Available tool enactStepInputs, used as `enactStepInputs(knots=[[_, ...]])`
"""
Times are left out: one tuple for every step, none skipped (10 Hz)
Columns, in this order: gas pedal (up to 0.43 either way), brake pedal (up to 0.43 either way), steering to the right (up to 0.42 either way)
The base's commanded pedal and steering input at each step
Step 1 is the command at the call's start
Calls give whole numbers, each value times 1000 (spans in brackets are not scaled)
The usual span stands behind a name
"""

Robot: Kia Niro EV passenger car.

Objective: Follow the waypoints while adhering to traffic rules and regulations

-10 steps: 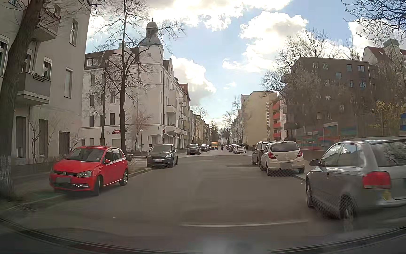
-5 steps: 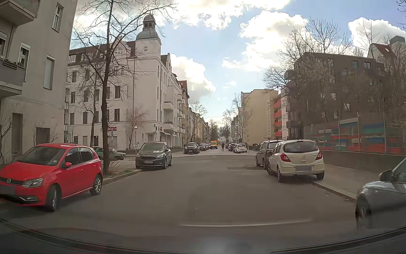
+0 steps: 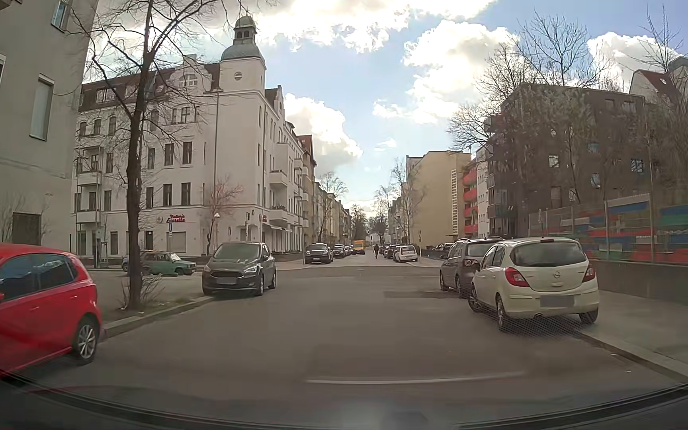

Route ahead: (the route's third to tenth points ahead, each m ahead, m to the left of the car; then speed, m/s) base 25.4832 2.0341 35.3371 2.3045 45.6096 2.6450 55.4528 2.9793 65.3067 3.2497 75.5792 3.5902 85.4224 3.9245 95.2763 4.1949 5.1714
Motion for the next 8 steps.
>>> enactStepInputs(knots=[[28, 30, 12], [28, 30, 11], [28, 30, 11], [28, 30, 11], [28, 30, 10], [28, 30, 11], [28, 30, 10], [20, 30, 10]])
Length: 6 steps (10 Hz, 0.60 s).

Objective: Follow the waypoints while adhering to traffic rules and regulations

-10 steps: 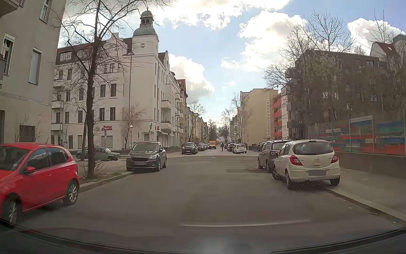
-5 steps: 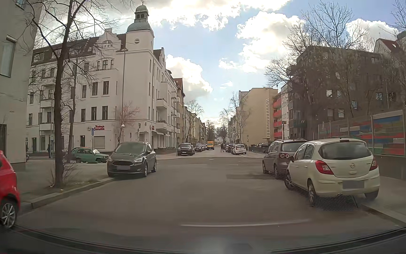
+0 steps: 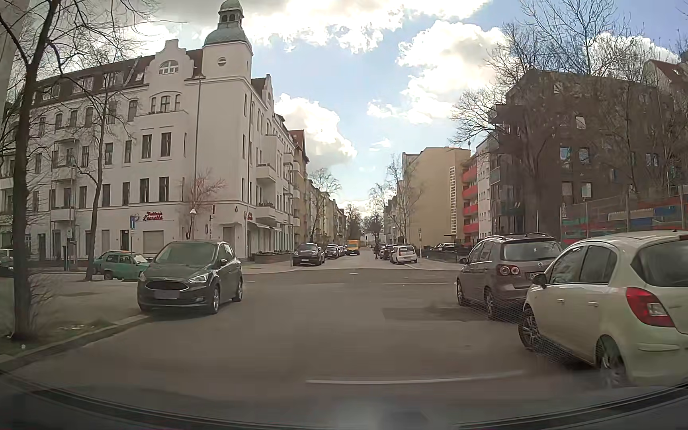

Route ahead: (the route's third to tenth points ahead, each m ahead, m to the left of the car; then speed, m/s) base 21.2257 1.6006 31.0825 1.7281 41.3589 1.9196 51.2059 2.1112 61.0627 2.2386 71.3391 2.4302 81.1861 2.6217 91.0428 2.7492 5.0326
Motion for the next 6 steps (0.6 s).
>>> enactStepInputs(knots=[[20, 30, 10], [20, 30, 10], [0, 30, 8], [0, 30, 3], [0, 30, 2], [0, 30, 3]])
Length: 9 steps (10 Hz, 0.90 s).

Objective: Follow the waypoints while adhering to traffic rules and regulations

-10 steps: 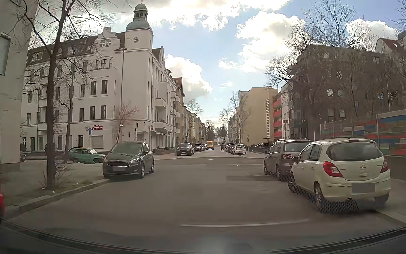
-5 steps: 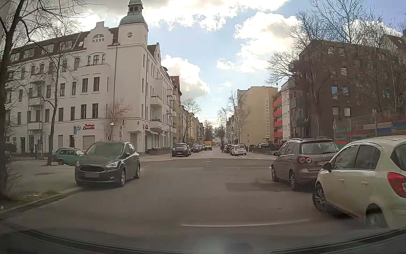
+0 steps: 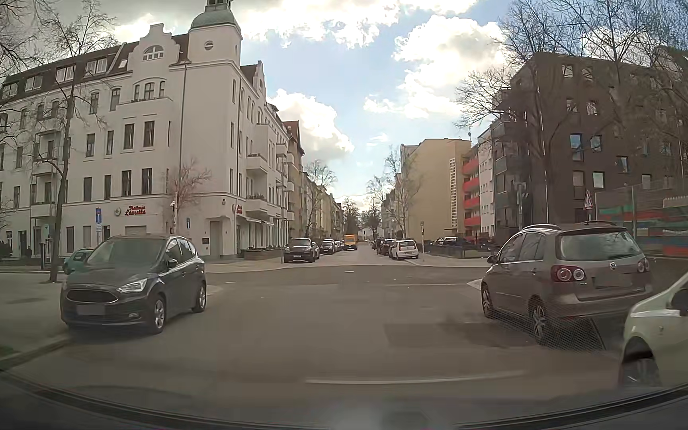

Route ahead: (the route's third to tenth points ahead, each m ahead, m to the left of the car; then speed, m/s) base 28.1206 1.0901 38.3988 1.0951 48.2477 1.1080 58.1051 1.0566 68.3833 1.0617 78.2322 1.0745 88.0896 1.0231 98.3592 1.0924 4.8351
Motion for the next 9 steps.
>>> enactStepInputs(knots=[[0, 30, 3], [0, 30, 3], [0, 30, 2], [0, 37, 1], [0, 43, 3], [0, 49, 4], [0, 49, 4], [0, 61, 4], [0, 73, 5]])
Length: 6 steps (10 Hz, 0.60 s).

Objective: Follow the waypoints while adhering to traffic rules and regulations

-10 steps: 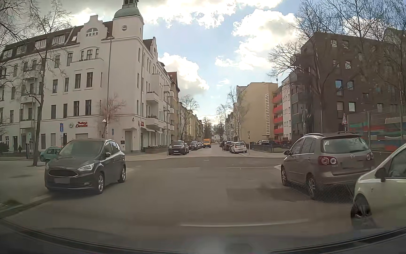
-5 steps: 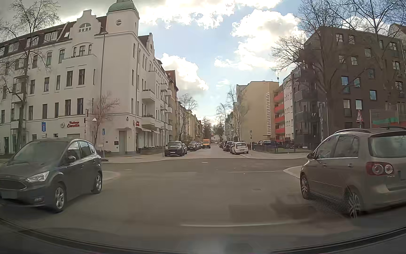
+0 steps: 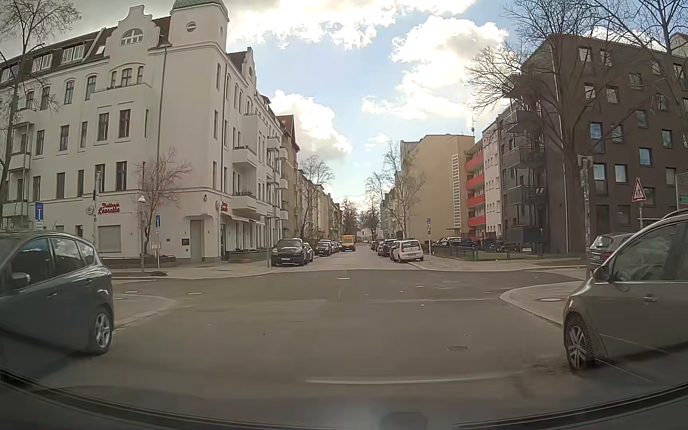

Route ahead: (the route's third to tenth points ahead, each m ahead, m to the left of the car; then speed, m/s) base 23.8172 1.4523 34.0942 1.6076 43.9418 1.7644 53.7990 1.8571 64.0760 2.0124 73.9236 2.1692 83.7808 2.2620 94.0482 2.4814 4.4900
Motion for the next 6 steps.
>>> enactStepInputs(knots=[[0, 79, 9], [0, 85, 13], [0, 98, 15], [0, 110, 15], [0, 116, 15], [0, 122, 15]])
